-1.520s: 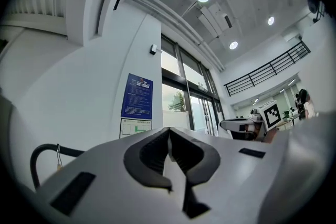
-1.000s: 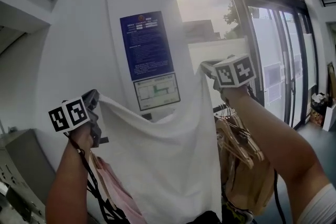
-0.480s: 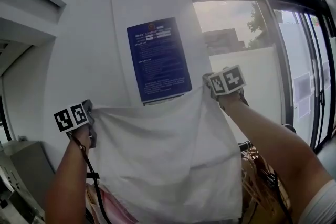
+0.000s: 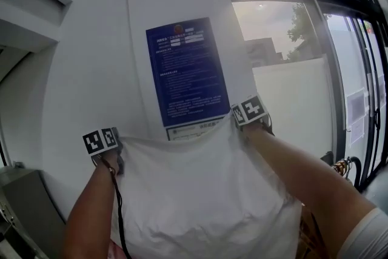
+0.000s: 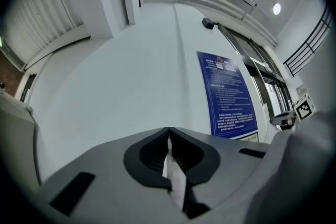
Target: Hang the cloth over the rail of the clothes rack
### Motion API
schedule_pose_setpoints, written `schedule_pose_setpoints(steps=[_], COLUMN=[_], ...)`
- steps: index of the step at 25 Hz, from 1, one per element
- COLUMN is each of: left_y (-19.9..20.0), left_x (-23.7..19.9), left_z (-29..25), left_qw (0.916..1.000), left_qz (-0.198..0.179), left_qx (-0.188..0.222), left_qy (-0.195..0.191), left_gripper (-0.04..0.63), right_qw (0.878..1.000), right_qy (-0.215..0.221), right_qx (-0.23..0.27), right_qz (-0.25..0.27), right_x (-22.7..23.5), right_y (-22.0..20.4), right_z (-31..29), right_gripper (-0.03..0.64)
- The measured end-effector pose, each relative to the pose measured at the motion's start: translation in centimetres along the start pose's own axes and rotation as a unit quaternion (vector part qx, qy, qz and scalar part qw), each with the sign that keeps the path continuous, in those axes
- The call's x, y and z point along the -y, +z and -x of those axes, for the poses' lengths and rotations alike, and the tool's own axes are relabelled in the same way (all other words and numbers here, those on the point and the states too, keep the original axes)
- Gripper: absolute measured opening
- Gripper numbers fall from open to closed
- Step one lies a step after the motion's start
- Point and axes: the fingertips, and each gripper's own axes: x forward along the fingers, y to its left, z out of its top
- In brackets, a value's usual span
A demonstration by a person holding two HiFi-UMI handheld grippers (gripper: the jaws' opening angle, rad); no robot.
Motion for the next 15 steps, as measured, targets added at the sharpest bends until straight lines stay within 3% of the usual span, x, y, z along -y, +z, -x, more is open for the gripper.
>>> schedule_pose_setpoints(steps=[4,7,8,10,12,15], left_y=[-2.9,-3.8,-4.0,-4.3,-4.7,-5.2], left_x=[0.0,0.1,0.1,0.1,0.1,0.5], left_z=[-3.0,-4.4,-4.7,-5.3,-5.8,-6.2], left_qw=[0.9990,0.9985,0.9985,0.9982,0.9980,0.9977], left_qz=[-0.002,0.014,0.020,0.028,0.033,0.038], left_qx=[-0.044,-0.051,-0.050,-0.050,-0.050,-0.051], left_qy=[-0.008,-0.013,-0.015,-0.017,-0.018,-0.026], left_gripper=[0.008,0.009,0.013,0.119,0.169,0.179], right_qw=[0.999,0.998,0.998,0.998,0.998,0.998], right_qy=[-0.002,0.004,0.007,0.010,0.007,0.002], right_qx=[-0.033,-0.051,-0.055,-0.060,-0.058,-0.056], right_qz=[-0.010,-0.024,-0.031,-0.036,-0.033,-0.029], right_x=[0.4,0.5,0.4,0.3,0.4,0.4], right_y=[-2.2,-3.5,-3.8,-4.1,-4.1,-4.0], right_z=[-2.1,-3.0,-3.1,-3.3,-3.2,-3.2], right_gripper=[0.011,0.019,0.077,0.118,0.117,0.117])
